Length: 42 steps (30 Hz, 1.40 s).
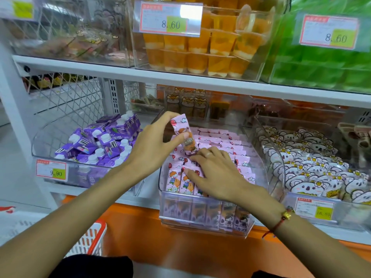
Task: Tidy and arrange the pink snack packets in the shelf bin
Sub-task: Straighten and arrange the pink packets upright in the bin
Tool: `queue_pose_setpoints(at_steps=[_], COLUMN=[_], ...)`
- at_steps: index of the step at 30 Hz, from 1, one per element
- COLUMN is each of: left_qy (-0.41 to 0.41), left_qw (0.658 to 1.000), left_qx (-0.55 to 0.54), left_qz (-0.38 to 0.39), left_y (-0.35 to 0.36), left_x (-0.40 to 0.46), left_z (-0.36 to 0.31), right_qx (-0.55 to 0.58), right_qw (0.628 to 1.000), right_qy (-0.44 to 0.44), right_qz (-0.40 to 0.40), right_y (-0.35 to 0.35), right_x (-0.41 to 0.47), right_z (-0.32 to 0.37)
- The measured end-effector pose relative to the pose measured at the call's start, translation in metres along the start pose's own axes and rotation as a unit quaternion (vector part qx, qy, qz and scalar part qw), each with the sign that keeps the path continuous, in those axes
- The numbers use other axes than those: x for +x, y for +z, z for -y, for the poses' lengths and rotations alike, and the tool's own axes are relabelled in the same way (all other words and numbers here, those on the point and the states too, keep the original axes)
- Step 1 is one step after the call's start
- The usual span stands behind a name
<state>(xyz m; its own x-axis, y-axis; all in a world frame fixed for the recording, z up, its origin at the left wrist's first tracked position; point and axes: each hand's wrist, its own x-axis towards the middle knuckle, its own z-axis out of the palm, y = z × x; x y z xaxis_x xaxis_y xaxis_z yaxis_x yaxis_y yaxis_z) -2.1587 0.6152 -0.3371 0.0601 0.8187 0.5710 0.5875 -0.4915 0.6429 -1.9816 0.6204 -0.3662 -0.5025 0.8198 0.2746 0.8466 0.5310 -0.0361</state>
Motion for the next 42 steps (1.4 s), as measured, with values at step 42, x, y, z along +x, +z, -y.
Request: queue_pose_setpoints(at_steps=[42], left_qy=[0.029], left_qw=[0.981], left_qx=[0.166], left_qz=[0.096], left_y=[0.007], left_x=[0.021], left_z=[-0.016], right_qx=[0.119], right_qw=[0.993], right_qy=[0.011], right_qz=[-0.009], right_y=[-0.015], right_x=[-0.029], right_z=[-0.024])
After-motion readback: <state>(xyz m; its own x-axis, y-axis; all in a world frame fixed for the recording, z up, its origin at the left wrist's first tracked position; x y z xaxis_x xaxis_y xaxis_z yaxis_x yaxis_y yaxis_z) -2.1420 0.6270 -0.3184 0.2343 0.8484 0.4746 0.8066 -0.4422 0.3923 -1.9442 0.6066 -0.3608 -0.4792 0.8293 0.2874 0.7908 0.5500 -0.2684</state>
